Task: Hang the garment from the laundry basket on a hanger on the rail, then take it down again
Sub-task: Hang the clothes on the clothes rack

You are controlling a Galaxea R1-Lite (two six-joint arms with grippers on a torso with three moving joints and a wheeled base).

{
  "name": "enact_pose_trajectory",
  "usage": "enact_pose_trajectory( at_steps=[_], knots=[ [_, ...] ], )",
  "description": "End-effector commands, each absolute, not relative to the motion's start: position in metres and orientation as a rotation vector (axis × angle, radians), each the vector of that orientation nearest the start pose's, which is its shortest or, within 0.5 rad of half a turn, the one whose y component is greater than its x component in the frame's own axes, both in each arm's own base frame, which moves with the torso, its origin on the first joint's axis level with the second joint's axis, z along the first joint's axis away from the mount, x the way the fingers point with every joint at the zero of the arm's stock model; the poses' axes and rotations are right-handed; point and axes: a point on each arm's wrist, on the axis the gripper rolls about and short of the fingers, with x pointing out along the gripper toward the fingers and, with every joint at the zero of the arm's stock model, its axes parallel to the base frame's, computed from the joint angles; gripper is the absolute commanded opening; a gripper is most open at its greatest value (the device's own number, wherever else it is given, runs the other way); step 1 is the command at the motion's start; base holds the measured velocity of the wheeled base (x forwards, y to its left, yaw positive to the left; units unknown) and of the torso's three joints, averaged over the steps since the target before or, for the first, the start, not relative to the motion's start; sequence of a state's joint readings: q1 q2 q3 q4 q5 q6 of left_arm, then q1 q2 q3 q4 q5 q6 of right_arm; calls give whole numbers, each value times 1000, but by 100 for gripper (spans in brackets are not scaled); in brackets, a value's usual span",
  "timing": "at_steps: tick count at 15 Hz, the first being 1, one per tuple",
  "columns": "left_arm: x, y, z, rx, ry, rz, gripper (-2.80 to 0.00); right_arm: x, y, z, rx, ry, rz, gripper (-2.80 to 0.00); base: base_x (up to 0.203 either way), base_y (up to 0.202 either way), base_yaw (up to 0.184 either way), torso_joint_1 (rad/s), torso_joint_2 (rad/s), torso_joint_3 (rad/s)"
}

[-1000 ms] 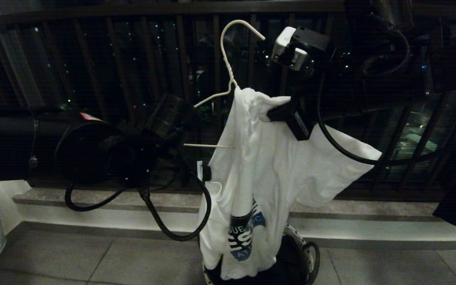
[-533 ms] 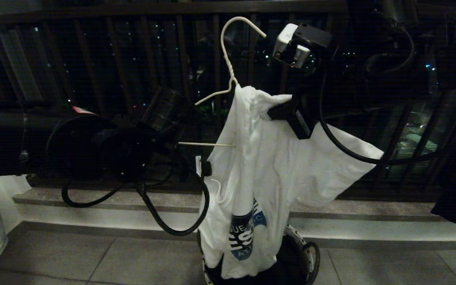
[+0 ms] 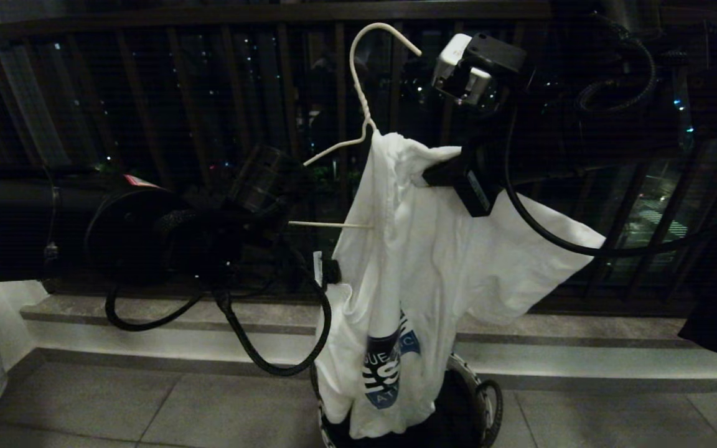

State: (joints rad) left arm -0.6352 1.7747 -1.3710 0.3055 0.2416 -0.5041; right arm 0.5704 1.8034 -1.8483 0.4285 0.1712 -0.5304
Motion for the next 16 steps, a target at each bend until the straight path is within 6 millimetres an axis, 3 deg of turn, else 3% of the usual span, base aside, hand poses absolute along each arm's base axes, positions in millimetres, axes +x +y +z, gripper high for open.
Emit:
enact_pose_trajectory(
  at_steps=[1, 7, 10, 13, 14, 16],
  knots=[
    [266, -192, 225, -212, 746, -276, 0, 279, 184, 337, -580, 181, 821, -280, 0, 0, 0, 0, 0, 0],
    [273, -198, 214, -246, 674, -302, 0, 278, 185, 338, -580, 177, 826, -280, 0, 0, 0, 0, 0, 0],
    [284, -202, 198, -186, 653, -159, 0, 276, 185, 339, -580, 173, 830, -280, 0, 0, 0, 0, 0, 0],
    [282, -201, 203, -181, 634, -150, 0, 277, 186, 338, -581, 175, 827, -280, 0, 0, 0, 0, 0, 0],
    [281, -201, 204, -182, 632, -152, -280, 277, 186, 338, -581, 175, 827, -280, 0, 0, 0, 0, 0, 0],
    [280, -200, 205, -183, 629, -153, -280, 277, 185, 339, -580, 172, 827, -280, 0, 0, 0, 0, 0, 0]
  ],
)
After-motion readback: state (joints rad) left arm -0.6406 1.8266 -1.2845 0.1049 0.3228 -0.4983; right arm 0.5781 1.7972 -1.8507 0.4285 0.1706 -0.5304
